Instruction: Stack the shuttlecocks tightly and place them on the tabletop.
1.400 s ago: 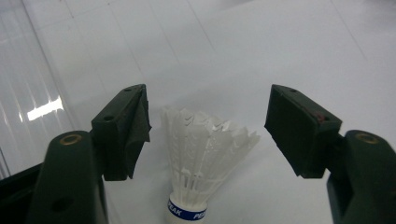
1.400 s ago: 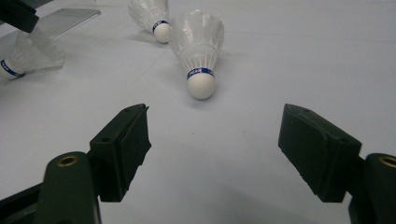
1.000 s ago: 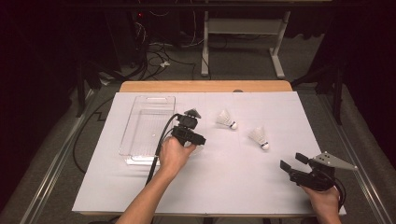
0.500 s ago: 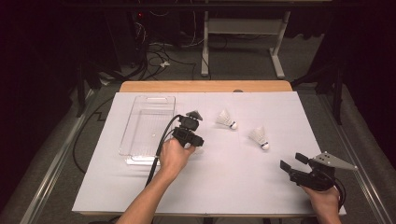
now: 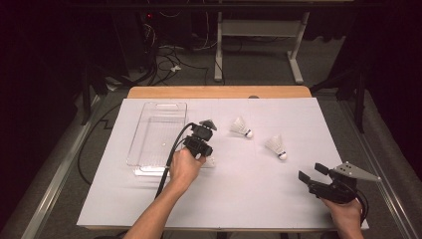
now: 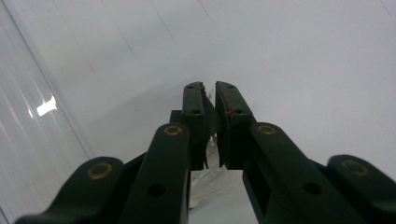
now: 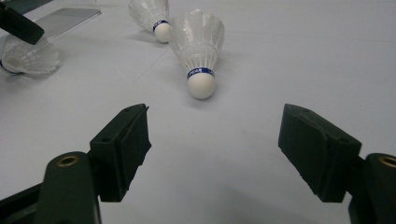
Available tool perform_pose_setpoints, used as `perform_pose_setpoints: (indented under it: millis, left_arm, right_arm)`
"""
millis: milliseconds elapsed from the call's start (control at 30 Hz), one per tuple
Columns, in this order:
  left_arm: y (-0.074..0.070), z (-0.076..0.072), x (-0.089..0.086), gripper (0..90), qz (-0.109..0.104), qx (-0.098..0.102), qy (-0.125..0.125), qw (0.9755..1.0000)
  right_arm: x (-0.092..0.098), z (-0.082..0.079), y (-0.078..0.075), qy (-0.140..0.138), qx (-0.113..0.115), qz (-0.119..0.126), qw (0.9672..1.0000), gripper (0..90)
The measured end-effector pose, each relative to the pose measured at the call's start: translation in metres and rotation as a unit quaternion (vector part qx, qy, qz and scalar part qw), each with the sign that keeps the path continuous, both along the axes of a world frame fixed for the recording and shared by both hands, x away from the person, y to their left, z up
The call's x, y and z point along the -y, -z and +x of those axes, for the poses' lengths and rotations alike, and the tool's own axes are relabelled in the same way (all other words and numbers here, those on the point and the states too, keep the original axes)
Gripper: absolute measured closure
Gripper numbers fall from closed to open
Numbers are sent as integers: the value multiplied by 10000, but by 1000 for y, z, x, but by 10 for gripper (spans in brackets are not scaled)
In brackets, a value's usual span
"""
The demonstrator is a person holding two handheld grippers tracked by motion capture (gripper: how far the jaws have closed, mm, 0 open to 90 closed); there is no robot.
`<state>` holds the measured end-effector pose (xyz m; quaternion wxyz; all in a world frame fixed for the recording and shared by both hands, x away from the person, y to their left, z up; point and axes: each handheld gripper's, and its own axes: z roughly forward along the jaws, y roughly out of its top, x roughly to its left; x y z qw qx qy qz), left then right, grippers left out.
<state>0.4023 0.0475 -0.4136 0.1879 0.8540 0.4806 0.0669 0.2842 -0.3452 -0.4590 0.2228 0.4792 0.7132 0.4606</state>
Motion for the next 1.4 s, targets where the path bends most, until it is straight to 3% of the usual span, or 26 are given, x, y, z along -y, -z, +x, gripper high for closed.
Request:
perform_pose_setpoints:
  millis: [467,800,1400]
  left_arm:
    - [-1,-1,-1,890,-31,128,436,9990]
    - [-14,3,-2,891,-107,358,535,9979]
    - [-15,24,-4,890,-228,414,601,9971]
  right_arm:
    - [0,0,0,-2,-4,-28,10000,252]
    - [0,0,0,10,-15,-33,10000,252]
    - [0,1,1,27,-29,-18,10000,251]
